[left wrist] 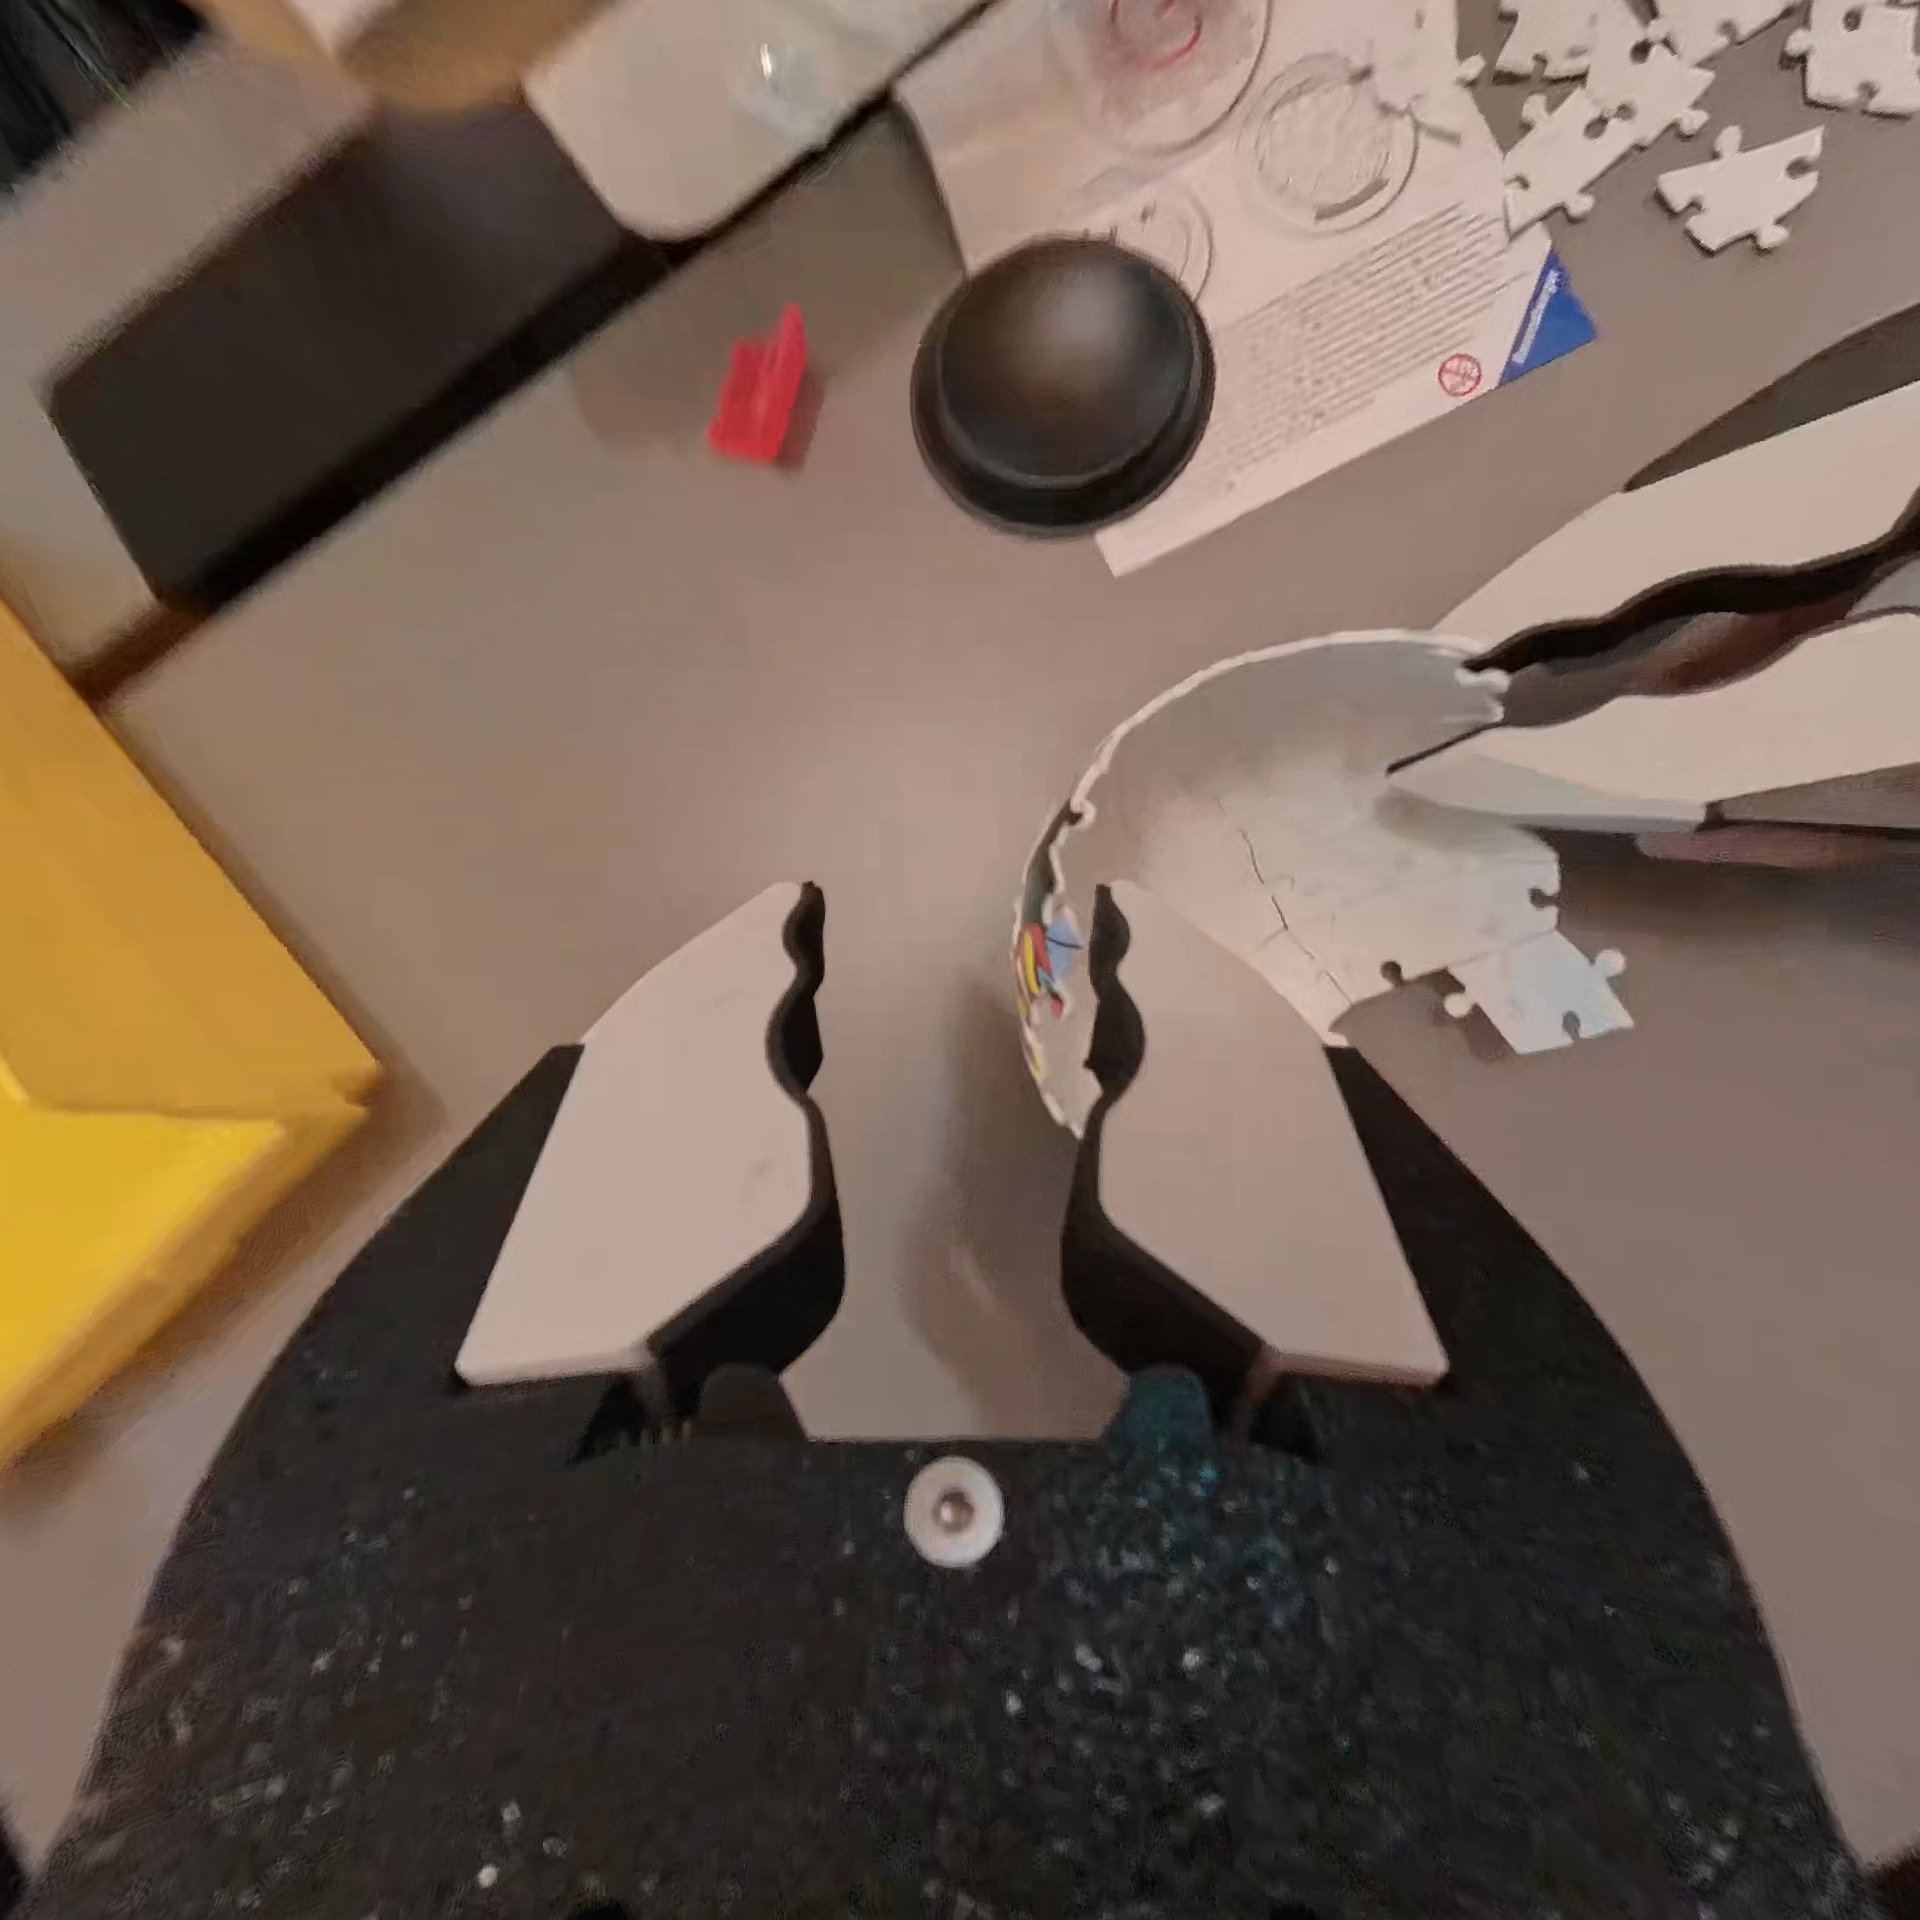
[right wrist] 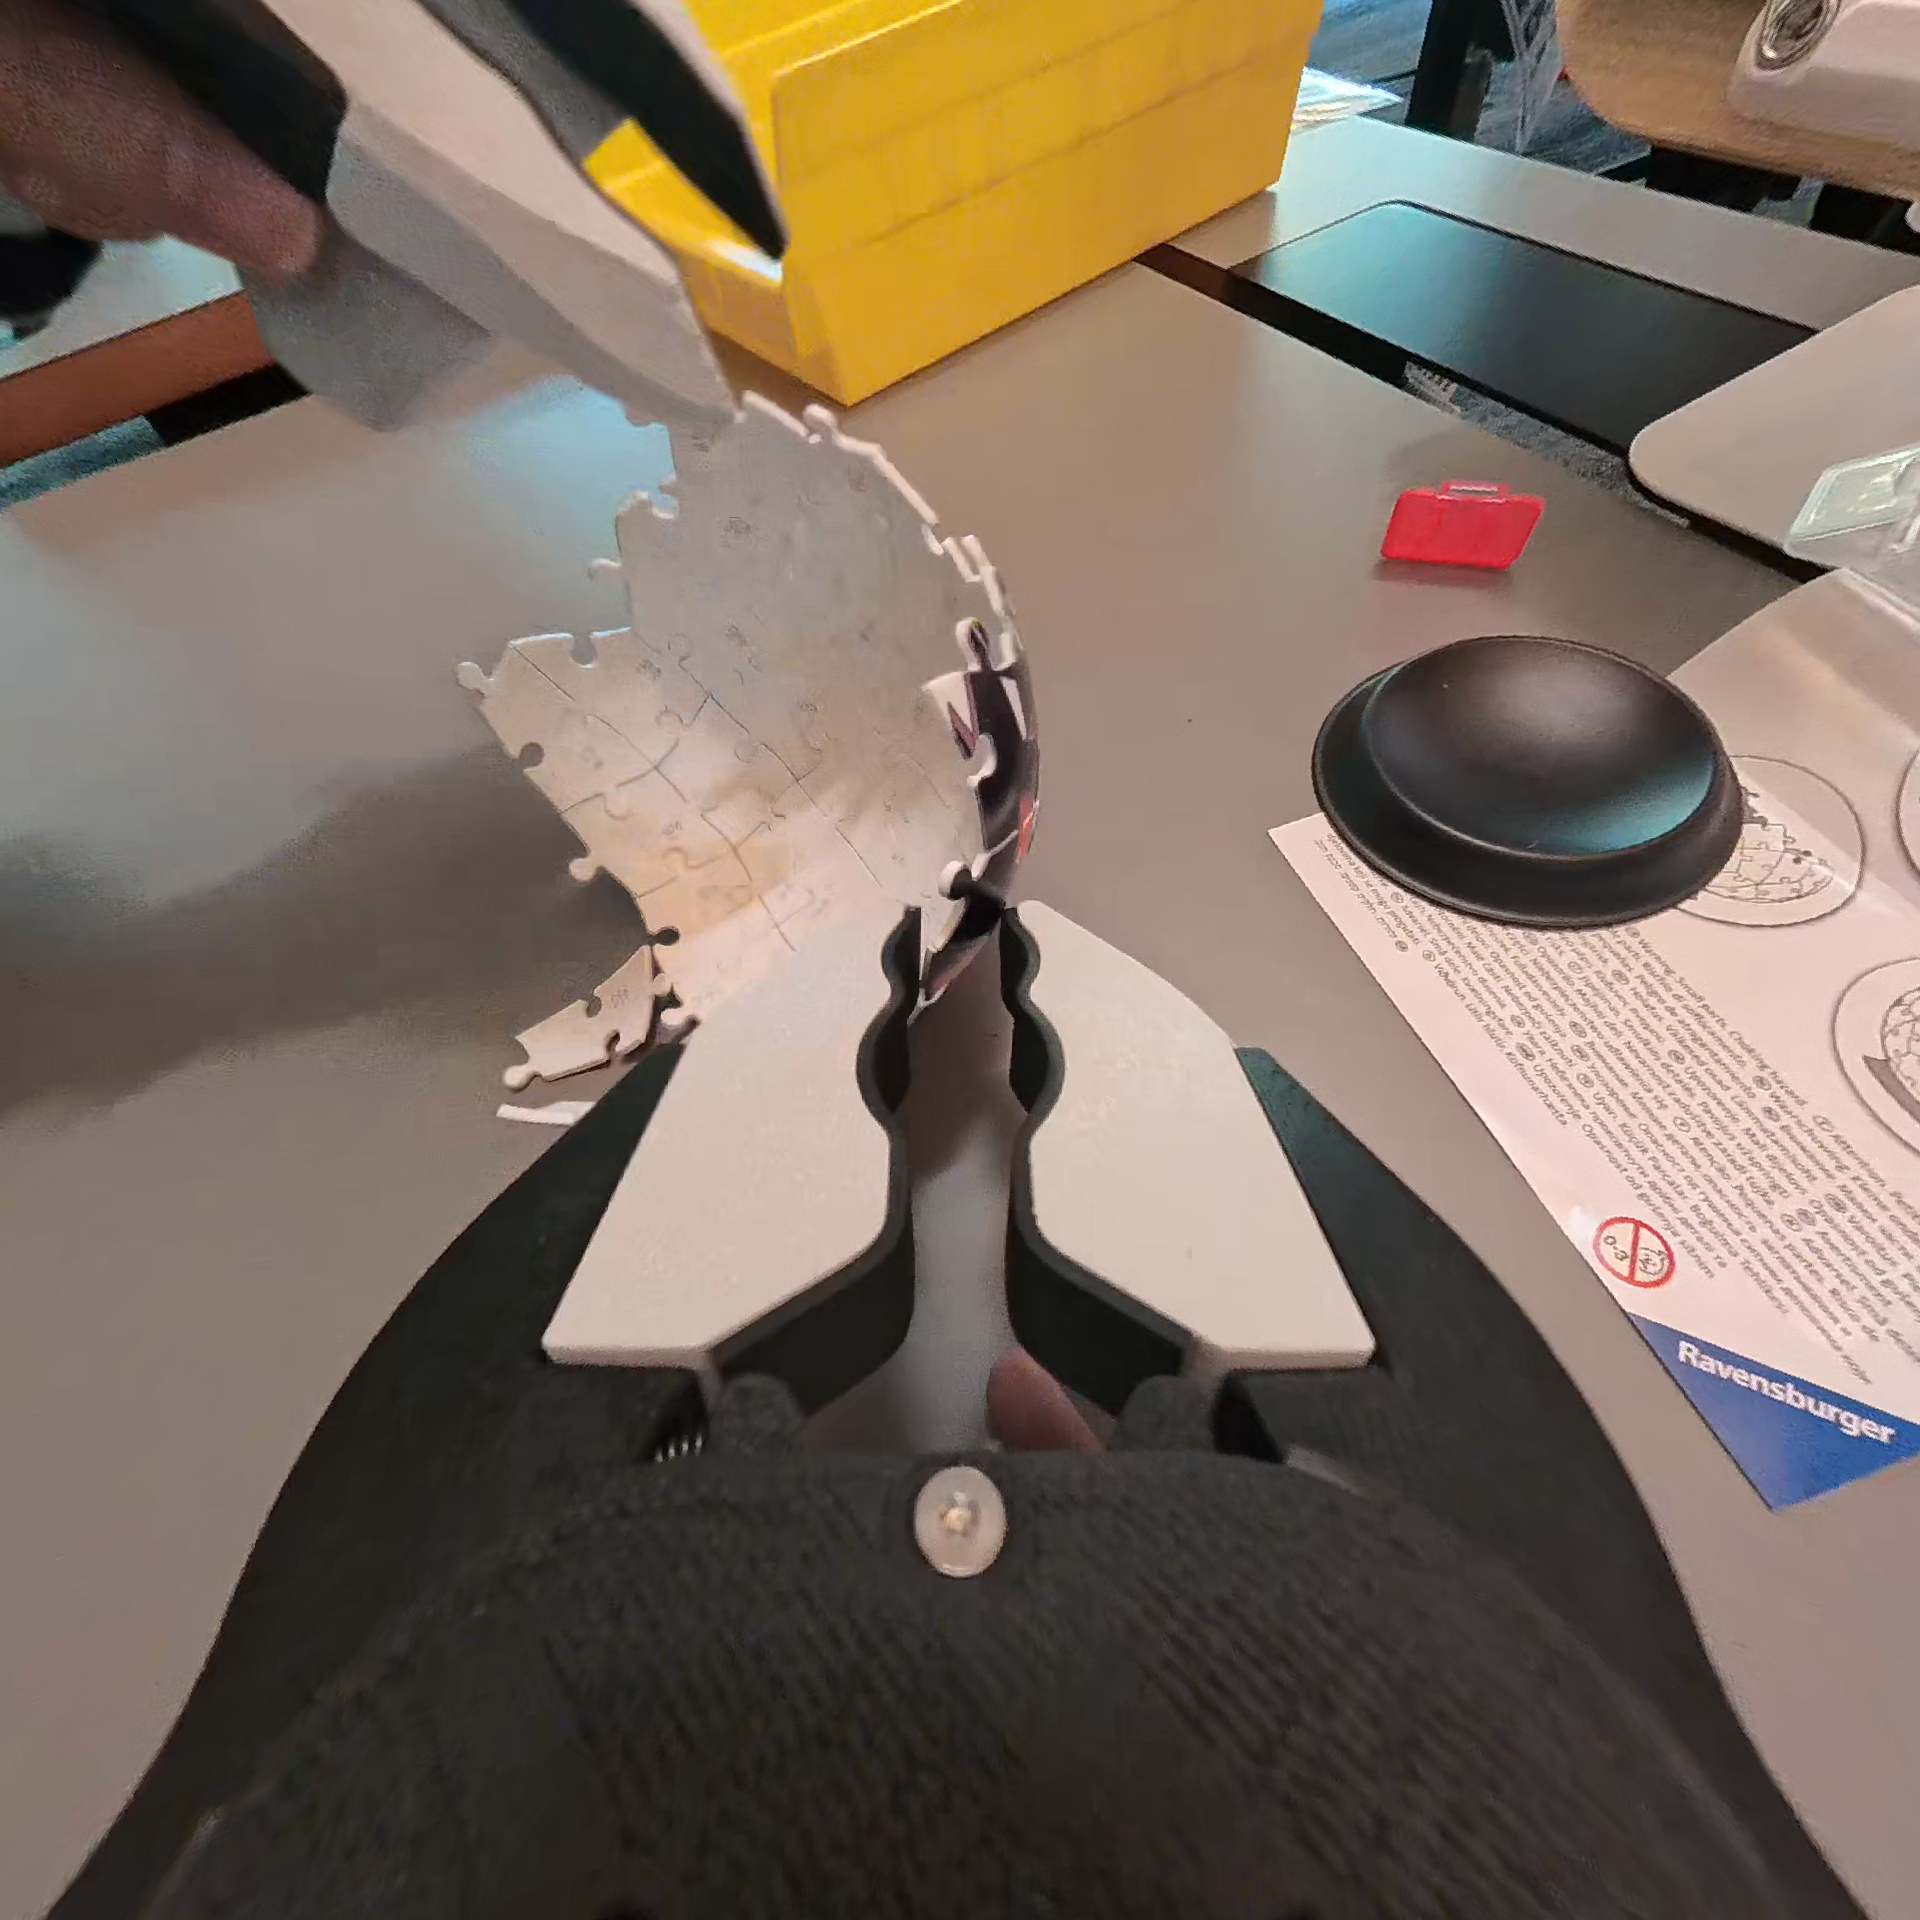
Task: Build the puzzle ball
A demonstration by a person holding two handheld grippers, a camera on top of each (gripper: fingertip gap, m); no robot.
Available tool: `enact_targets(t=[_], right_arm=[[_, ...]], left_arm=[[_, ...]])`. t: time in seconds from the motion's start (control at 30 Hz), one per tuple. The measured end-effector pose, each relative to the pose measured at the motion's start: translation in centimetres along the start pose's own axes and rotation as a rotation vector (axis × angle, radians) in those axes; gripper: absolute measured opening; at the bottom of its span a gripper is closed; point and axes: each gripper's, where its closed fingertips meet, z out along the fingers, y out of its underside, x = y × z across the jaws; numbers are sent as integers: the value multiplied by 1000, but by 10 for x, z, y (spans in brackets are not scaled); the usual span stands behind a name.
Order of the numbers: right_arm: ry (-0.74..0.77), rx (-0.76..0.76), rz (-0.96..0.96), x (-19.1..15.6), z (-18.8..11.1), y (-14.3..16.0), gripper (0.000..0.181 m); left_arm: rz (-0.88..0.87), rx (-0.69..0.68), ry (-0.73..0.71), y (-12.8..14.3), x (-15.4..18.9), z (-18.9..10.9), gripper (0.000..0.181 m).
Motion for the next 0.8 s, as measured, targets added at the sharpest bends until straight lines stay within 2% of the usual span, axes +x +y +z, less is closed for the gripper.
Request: enact_targets(t=[0.03,0.17,0.27,0.37,0.43,0.53,0.63,0.8], right_arm=[[-9,9,3,-1,0,-1,14],[-4,-11,-1,-2,2,1,14],[3,-33,-10,-2,2,3,15],[5,-33,-8,-2,2,3,15],[-9,-26,3,-5,1,1,16],[-33,-16,15,-7,-1,-3,23],[-24,-5,5,-4,-9,-8,41],[-25,132,40,-3,-24,-36,44]], left_arm=[[-49,-9,33,8,-2,1,48],[-144,-87,183,34,11,9,52],[-146,-90,168,42,16,15,48],[-101,-154,101,53,16,30,39],[-86,-149,69,53,15,37,26],[-65,-124,12,49,11,41,20],[-10,-76,-59,41,6,40,13],[126,57,-213,22,6,31,7]])
